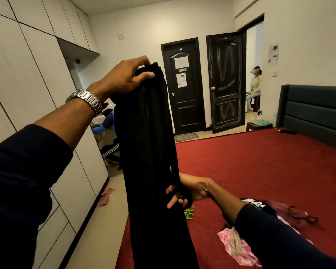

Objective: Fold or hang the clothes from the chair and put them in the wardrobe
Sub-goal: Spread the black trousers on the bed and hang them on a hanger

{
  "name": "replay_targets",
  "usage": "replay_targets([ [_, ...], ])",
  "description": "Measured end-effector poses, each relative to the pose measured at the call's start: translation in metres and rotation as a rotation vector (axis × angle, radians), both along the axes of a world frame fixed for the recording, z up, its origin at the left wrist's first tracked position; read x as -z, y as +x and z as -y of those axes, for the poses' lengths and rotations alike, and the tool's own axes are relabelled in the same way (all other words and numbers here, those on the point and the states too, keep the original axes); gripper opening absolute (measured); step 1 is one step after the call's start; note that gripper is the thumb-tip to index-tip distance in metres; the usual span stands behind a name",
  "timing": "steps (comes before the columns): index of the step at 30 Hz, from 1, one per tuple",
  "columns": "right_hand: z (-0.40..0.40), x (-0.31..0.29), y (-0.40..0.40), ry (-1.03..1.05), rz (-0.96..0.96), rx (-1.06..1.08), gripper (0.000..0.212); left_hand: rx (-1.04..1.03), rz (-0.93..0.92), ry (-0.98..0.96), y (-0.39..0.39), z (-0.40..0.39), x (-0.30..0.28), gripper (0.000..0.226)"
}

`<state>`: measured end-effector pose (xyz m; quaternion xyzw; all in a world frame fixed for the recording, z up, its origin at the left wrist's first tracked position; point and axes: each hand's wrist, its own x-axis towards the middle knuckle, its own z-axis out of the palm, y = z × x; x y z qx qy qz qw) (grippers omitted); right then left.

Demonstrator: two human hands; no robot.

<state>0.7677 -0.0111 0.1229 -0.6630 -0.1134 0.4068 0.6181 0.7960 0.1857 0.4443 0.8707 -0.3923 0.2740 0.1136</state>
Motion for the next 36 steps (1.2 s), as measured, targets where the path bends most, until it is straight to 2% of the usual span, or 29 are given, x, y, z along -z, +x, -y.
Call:
replay_targets([
  [4, -0.004, -0.012, -0.006, -0.074, -0.058, 0.003, 0.110, -0.018, 0.033, -0.009, -0.002, -0.004, -0.007, 0.039],
  [7, -0.006, -0.017, -0.002, 0.015, 0.014, 0.186, 0.101, -0.011, 0.029, -0.011, -0.005, -0.005, -0.010, 0.039],
  [9, -0.005, -0.018, 0.000, -0.056, 0.177, 0.357, 0.081, -0.007, 0.024, -0.009, -0.011, -0.003, -0.013, 0.039],
  [12, 0.008, -0.013, 0.008, -0.332, 0.452, 0.522, 0.057, -0.017, 0.048, -0.002, -0.018, -0.006, -0.022, 0.039],
  [15, 0.030, -0.005, 0.008, -0.722, 0.787, 0.731, 0.051, -0.028, 0.056, -0.016, -0.024, -0.014, -0.028, 0.038],
  [16, 0.035, -0.003, 0.007, -0.757, 0.864, 0.805, 0.051, -0.034, 0.059, -0.016, -0.026, -0.016, -0.029, 0.037],
  [18, 0.038, -0.002, 0.003, -0.627, 0.911, 0.792, 0.043, -0.043, 0.059, -0.015, -0.030, -0.018, -0.031, 0.036],
  [22, 0.034, 0.003, -0.001, -0.235, 0.769, 0.584, 0.029, -0.044, 0.059, -0.006, -0.041, -0.015, -0.030, 0.037],
  [24, 0.038, 0.000, -0.005, -0.023, 0.647, 0.550, 0.023, -0.050, 0.063, -0.020, -0.044, -0.018, -0.029, 0.037],
  [26, 0.049, -0.008, -0.010, 0.080, 0.610, 0.567, 0.021, -0.065, 0.062, -0.022, -0.046, -0.025, -0.028, 0.038],
  [32, 0.076, -0.035, -0.036, 0.108, 0.578, 0.575, 0.020, -0.121, 0.024, -0.073, -0.047, -0.048, -0.021, 0.038],
  [36, 0.111, -0.060, -0.062, -0.003, 0.716, 0.546, 0.031, -0.155, -0.029, -0.139, -0.043, -0.067, 0.001, 0.034],
])
